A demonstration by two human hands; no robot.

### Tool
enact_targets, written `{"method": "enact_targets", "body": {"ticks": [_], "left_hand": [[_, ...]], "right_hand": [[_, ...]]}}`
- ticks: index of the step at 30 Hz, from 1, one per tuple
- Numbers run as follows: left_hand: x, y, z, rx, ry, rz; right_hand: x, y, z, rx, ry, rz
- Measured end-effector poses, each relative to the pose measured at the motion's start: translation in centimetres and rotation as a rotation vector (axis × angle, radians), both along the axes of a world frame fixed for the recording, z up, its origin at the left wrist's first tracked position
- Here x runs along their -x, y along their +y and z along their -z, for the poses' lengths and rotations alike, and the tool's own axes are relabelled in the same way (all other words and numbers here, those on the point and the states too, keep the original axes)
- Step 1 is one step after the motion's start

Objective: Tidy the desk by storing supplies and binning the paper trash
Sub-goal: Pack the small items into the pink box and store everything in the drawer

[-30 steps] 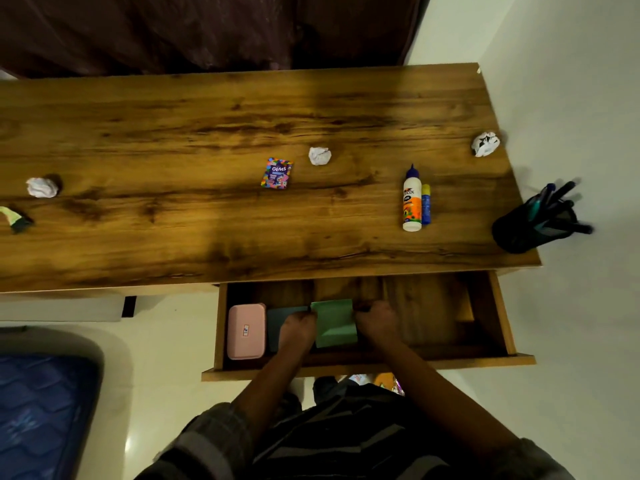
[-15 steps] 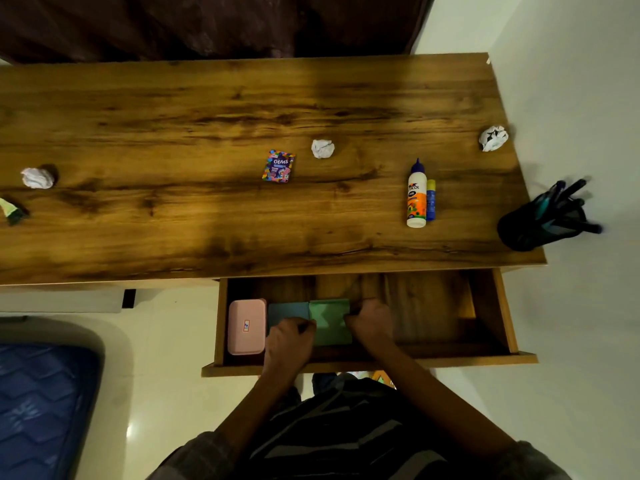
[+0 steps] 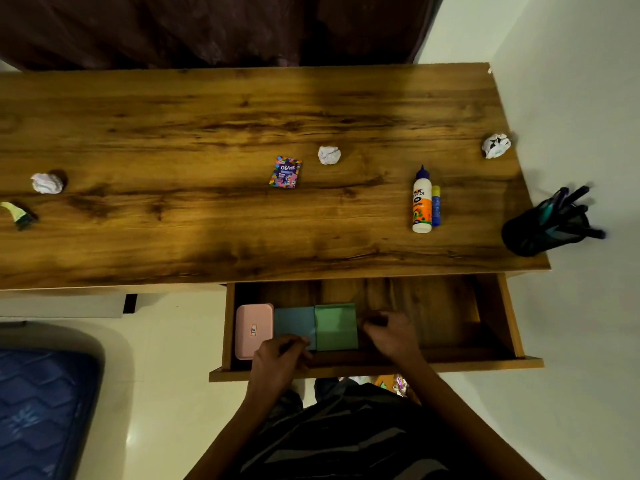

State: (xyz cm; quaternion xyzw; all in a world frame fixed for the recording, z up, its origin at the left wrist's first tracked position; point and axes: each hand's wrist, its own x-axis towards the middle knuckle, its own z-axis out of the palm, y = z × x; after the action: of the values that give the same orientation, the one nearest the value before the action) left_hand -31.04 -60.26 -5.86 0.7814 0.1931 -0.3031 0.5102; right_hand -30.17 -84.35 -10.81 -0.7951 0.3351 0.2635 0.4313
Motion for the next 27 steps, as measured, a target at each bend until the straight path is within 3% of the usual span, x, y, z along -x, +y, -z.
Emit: {"method": "enact_targets", "body": {"ticks": [8,13,18,27], "left_hand": [[0.6,0.8,-0.8,0.089,0.084,-0.027],[0.4,1.1,-1.6,0.094,0.318,-0.031],[0.7,1.3,-0.9,0.089,0.458,-0.136],[0.8,1.2,-1.1,0.079,0.515,-0.141]], "right_hand": [[4.2,-1.9,-4.1,0.004,-0.152,0.181],[7.3,-3.0,-6.2,0.003,-0.172,0.384],[9.9,-3.6,-6.1,-0.062,-0.117,0.501],[11.3,-3.7,-4.4,-0.248,-0.005,0.683]]}}
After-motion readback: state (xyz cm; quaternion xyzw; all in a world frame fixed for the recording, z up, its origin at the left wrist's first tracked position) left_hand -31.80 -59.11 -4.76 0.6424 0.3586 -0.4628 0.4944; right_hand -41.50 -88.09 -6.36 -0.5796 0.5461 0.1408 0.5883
